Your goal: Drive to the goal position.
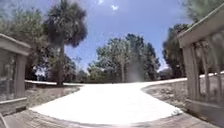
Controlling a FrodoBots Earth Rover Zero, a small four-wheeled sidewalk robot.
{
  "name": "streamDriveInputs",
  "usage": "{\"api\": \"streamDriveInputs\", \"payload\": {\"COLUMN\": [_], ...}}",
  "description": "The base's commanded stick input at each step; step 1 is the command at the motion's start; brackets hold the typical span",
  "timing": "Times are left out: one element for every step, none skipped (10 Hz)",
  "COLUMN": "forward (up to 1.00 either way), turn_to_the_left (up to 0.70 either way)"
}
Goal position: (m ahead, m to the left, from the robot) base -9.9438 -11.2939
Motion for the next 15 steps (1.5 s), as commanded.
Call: {"api": "streamDriveInputs", "payload": {"forward": [0.45,0.45,0.45,0.45,0.45,0.45,0.45,0.45,0.45,0.45,0.45,0.45,0.45,0.45,0.45], "turn_to_the_left": [0.0,0.0,0.0,0.0,0.02,0.07,0.17,0.27,0.27,0.27,0.0,0.0,0.0,0.0,0.0]}}
